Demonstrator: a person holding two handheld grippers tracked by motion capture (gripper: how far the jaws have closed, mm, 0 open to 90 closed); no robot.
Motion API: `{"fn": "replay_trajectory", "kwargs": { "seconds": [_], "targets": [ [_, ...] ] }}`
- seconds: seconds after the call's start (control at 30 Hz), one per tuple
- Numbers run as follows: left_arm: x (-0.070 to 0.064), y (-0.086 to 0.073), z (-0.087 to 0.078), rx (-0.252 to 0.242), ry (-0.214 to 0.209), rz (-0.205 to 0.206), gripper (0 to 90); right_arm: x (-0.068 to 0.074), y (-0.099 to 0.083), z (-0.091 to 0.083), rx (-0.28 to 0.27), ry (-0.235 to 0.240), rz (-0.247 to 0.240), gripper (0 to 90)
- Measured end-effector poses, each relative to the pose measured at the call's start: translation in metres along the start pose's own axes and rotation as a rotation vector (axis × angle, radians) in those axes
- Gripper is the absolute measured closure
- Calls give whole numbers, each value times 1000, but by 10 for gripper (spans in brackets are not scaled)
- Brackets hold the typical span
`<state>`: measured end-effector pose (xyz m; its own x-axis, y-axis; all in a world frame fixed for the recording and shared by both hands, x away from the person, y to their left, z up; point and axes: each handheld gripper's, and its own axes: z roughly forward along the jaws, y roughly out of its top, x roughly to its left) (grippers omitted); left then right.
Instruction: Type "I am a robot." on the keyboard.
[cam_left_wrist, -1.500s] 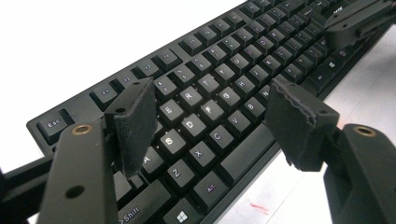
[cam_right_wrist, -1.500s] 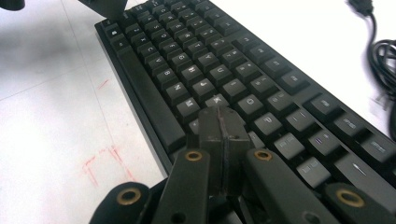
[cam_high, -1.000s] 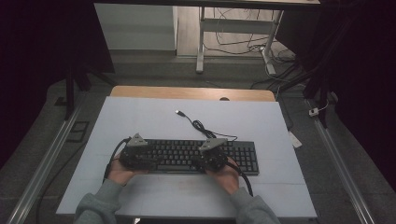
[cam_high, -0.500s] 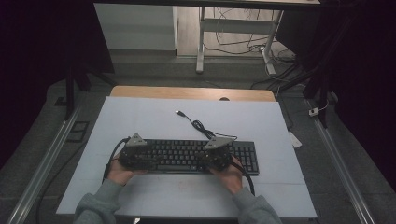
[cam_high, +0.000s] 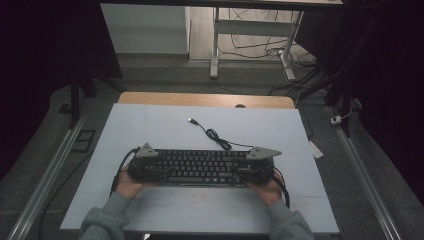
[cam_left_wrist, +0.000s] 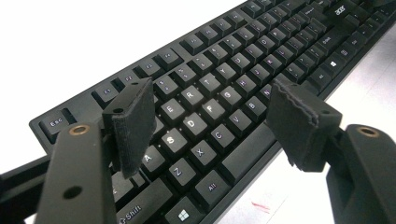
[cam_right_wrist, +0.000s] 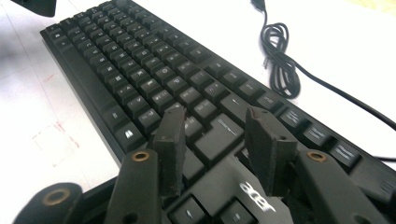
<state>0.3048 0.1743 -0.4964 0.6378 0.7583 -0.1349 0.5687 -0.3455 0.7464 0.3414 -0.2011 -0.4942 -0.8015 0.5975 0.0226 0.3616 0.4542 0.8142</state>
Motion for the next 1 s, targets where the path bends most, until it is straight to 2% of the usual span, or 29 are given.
{"fn": "replay_trajectory", "kwargs": {
  "seconds": [0.37,0.6,0.87,1.0],
  "targets": [
    [-1,-5,-4,-3,8,-1,323,-3,-11,-16,-7,-19,-16,543],
    [-4,-20,-13,-2,22,-6,324,-11,-30,-38,-4,-46,9,533],
    [-8,-38,-28,-14,31,1,325,-18,-52,-67,-9,-84,18,523],
    [-10,-45,-34,-11,42,11,325,-21,-59,-75,-16,-95,28,513]
  ]
}}
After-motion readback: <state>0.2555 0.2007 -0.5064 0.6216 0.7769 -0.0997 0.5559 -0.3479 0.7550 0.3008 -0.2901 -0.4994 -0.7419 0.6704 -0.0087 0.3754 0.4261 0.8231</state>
